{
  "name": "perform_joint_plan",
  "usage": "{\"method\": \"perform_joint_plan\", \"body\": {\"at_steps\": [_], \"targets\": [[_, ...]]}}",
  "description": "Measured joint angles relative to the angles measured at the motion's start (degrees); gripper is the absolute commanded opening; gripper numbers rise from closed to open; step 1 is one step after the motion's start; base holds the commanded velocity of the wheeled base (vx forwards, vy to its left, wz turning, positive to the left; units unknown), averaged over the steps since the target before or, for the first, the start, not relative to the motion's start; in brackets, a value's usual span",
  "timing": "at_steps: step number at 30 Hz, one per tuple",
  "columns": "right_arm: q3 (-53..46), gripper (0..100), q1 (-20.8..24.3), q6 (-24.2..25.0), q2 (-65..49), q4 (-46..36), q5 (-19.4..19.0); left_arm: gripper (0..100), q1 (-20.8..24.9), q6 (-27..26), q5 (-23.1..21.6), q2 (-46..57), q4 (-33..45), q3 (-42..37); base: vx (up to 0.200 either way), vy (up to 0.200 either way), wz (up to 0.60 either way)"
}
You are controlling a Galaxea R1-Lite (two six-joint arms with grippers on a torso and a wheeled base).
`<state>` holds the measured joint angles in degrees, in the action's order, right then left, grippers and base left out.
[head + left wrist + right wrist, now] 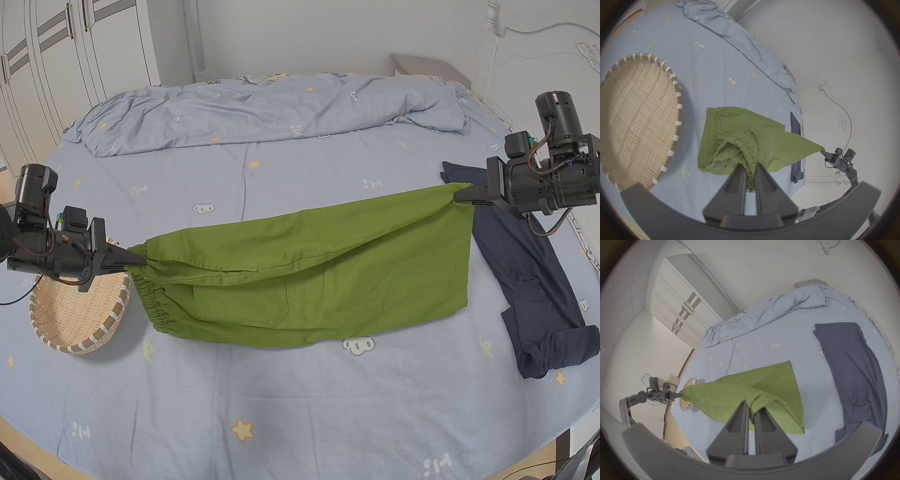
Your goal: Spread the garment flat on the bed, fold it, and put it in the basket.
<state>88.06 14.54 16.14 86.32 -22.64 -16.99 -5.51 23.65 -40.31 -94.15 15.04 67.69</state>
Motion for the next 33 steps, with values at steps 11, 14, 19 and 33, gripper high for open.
{"method": "perform_joint_plan", "body": {"at_steps": [11,14,19,33], "targets": [[3.5,0,3.1,1.2,1.1,-6.3,0.5,0,0.7,0.1,-0.1,-6.3,-0.1,3.9,0.0,0.0,0.0],[3.1,0,4.3,1.5,-0.2,-7.3,0.5,0,0.9,0.1,-0.1,-6.7,-0.3,4.2,0.0,0.0,0.0],[3.9,0,4.1,1.1,-1.6,-7.2,0.7,0,1.0,0.0,-0.1,-7.1,-0.4,4.5,0.0,0.0,0.0],[12.0,0,-1.5,-0.6,10.1,-2.0,1.2,0,0.8,-0.4,0.2,-7.9,-3.0,6.3,0.0,0.0,0.0]]}}
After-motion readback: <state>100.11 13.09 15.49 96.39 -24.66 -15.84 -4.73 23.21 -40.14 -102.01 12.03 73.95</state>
